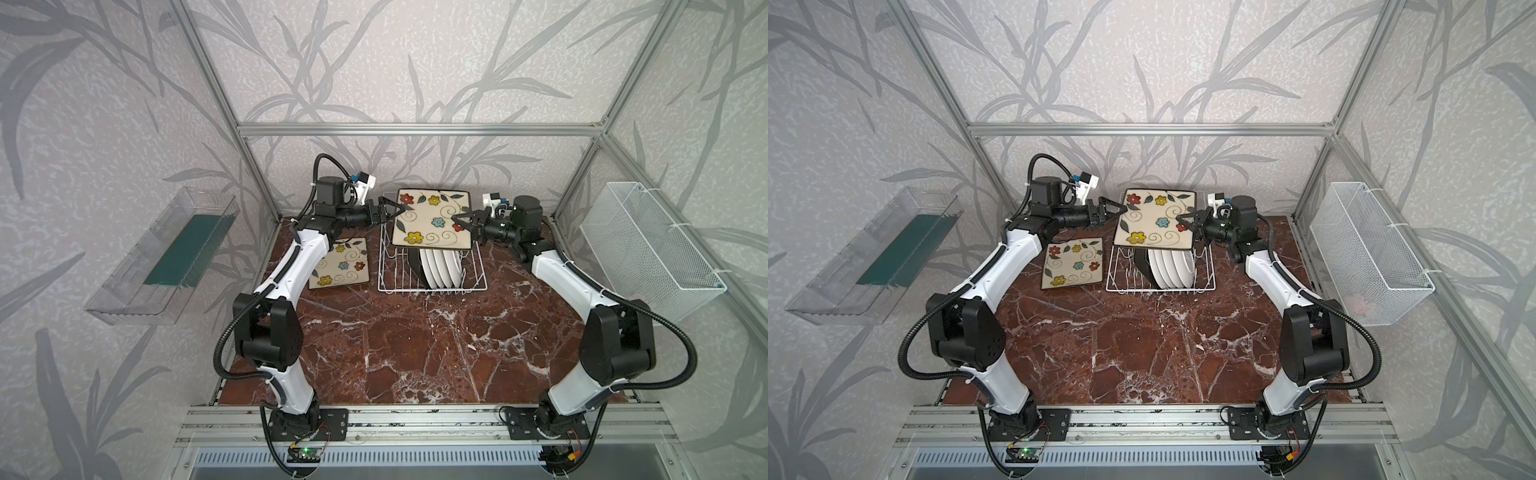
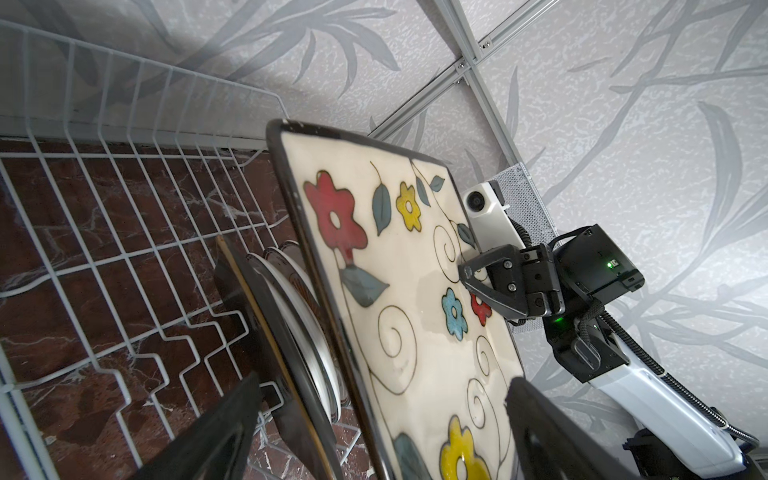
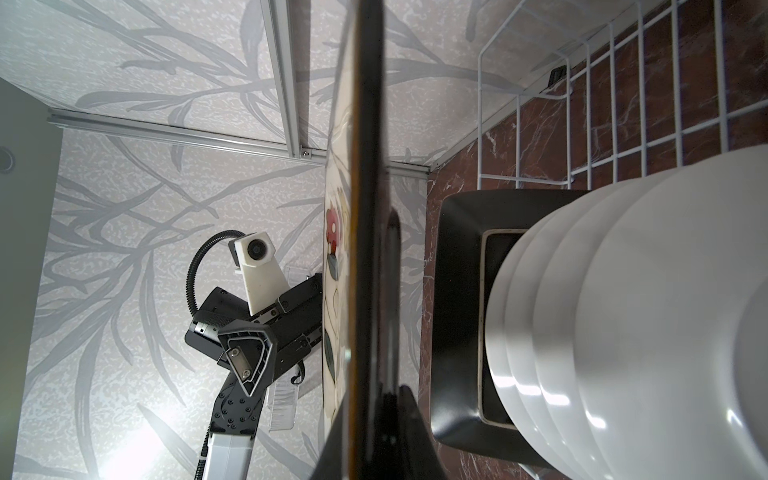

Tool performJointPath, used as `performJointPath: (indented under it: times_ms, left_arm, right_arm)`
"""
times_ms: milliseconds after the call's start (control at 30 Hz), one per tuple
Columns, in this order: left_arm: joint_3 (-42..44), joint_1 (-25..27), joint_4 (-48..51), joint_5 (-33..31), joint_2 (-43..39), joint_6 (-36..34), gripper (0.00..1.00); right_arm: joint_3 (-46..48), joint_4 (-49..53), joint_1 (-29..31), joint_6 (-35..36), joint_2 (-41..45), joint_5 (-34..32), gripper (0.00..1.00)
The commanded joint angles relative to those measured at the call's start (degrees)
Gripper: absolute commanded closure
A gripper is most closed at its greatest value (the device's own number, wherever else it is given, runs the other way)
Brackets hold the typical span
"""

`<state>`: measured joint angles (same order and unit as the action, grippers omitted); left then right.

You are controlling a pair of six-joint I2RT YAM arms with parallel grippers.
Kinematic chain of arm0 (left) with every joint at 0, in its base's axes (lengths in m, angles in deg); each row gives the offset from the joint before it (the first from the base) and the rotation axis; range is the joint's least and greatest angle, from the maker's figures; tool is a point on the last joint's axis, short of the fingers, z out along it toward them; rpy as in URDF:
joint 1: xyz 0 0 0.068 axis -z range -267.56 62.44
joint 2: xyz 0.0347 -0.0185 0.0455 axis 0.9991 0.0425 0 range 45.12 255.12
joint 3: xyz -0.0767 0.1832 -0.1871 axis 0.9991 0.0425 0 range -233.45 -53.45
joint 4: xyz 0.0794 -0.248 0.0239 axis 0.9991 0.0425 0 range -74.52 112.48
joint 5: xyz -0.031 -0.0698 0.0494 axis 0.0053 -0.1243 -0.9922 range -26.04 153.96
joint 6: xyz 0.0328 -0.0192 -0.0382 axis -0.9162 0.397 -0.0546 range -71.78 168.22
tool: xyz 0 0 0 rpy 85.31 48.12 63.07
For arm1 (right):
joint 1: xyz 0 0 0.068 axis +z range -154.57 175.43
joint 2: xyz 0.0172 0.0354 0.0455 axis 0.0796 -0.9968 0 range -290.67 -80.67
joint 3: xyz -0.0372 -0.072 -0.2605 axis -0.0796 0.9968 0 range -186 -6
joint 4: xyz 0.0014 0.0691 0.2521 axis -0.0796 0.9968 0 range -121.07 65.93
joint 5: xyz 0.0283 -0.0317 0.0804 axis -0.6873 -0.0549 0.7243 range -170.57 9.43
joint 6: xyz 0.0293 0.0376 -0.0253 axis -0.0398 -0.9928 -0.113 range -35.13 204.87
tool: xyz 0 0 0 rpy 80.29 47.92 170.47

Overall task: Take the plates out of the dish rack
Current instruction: 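Lift the flower plate with the right gripper while the left gripper approaches it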

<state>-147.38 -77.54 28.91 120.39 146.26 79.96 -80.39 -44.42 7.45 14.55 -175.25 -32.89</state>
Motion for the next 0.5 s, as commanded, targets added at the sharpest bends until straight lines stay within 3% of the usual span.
performJointPath:
  times_ms: [0, 467]
  left_arm:
    - [-2.7, 0.4, 1.6, 3.4, 0.8, 0.5, 0.08]
    - [-2.9, 1.3, 0.7, 9.7, 2.2, 2.5, 0.28]
  right_arm:
    - [-4.5, -6.3, 0.8, 1.4, 1.2, 4.0, 1.0]
    - [-7.8, -4.5, 1.8, 6.3, -0.8, 5.5, 1.0]
